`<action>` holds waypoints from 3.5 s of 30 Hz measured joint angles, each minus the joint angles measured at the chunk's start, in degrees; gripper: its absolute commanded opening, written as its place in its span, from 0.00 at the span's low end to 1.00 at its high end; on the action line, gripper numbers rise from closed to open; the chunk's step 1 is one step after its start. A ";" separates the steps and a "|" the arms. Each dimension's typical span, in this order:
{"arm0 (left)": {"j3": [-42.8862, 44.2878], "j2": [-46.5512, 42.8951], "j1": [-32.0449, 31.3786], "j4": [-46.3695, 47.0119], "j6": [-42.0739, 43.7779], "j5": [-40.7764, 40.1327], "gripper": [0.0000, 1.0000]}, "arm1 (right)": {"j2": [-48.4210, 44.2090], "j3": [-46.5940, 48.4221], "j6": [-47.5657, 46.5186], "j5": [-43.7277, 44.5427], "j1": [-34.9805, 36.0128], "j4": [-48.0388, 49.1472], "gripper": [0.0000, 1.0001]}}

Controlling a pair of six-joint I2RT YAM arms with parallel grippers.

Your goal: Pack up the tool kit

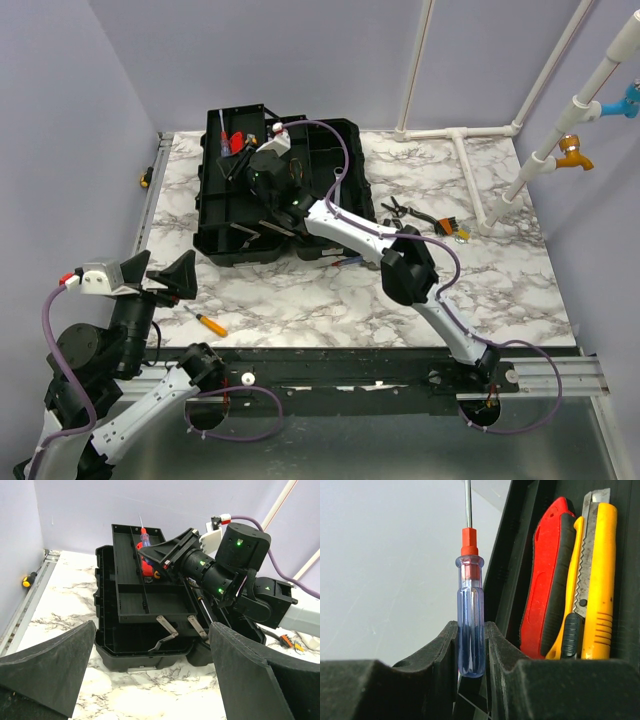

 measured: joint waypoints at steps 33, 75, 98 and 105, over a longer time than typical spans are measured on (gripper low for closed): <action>-0.17 5.35 0.00 -0.11 -1.62 -0.96 0.98 | -28.17 -35.04 -11.93 0.87 -1.05 13.16 0.58; -1.46 34.58 56.65 18.12 -27.82 50.90 0.98 | -62.03 -90.44 -18.32 -4.15 -21.44 6.88 0.60; -24.22 61.79 77.75 56.46 -54.14 81.96 0.98 | -53.20 -90.53 -17.42 -8.87 -21.46 13.68 0.58; -26.95 62.69 77.24 63.47 -54.12 81.29 0.98 | -50.93 -89.22 -16.76 -10.75 -21.55 14.23 0.56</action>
